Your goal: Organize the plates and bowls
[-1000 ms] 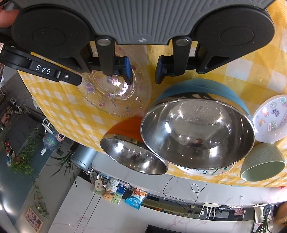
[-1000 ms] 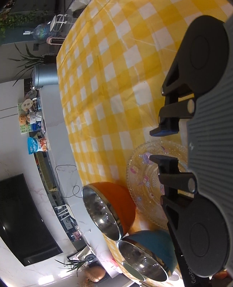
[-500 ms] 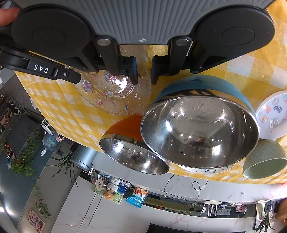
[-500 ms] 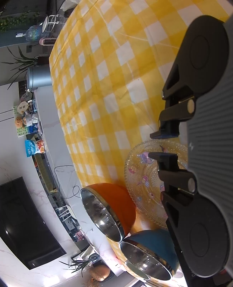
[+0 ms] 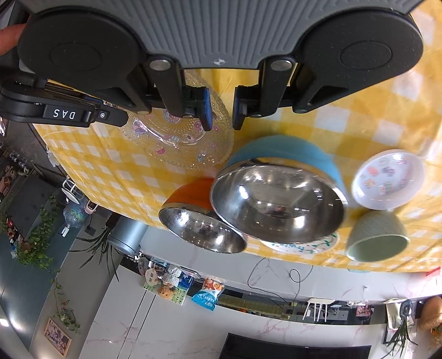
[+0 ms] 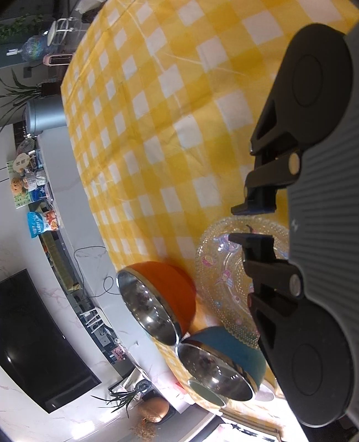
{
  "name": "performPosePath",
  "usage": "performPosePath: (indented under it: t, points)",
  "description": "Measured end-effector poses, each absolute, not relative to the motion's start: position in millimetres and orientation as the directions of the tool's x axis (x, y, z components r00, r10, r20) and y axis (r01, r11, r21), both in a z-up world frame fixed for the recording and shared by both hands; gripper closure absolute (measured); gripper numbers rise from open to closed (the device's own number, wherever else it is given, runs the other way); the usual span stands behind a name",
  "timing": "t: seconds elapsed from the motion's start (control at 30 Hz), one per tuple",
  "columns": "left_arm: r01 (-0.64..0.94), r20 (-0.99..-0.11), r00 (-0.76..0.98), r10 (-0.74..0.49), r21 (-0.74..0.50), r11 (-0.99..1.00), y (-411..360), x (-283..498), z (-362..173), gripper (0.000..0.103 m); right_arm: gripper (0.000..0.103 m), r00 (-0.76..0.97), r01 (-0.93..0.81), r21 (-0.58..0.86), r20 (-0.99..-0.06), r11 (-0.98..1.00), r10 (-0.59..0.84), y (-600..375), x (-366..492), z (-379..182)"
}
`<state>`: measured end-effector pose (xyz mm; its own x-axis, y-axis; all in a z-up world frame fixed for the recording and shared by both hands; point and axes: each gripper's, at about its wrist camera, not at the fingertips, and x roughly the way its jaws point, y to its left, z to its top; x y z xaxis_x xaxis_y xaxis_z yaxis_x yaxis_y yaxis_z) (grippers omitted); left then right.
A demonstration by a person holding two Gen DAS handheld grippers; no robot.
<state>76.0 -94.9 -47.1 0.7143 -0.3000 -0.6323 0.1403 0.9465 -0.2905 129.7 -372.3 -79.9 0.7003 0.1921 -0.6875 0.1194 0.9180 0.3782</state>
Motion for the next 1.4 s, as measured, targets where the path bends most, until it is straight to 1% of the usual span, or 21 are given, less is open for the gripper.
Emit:
performPosePath:
  t: [0.3,0.5,0.7,0.87,1.17,1.4]
  points:
    - [0.097,-0.65,0.712,-0.265,-0.283,0.954,-64,45,-38,0.087,0.092,0.679,0.048,0.365,-0.695,0.93,0.238,-336,95,-71]
    - [0.079,-0.639,0.728,-0.249,-0.282,0.956,-35,26,-30,0.087,0.092,0.674,0.0,0.372,-0.686,0.928,0.275,-311,77,-63]
    - [0.028,-0.629,0.748,-0.21,-0.287,0.958,3,13,-24,0.087,0.092,0.685,-0.048,0.394,-0.656,0.918,0.317,-272,63,-59]
    - [-0.044,-0.617,0.77,-0.164,-0.308,0.95,38,12,-21,0.087,0.092,0.667,-0.077,0.458,-0.637,0.886,0.387,-239,61,-67]
    - [-0.13,-0.637,0.763,-0.111,-0.319,0.939,80,11,-35,0.087,0.092,0.648,-0.131,0.457,-0.632,0.88,0.425,-192,67,-74]
    - [-0.161,-0.661,0.743,-0.101,-0.323,0.933,90,17,-46,0.087,0.092,0.643,-0.158,0.413,-0.646,0.897,0.411,-177,74,-79]
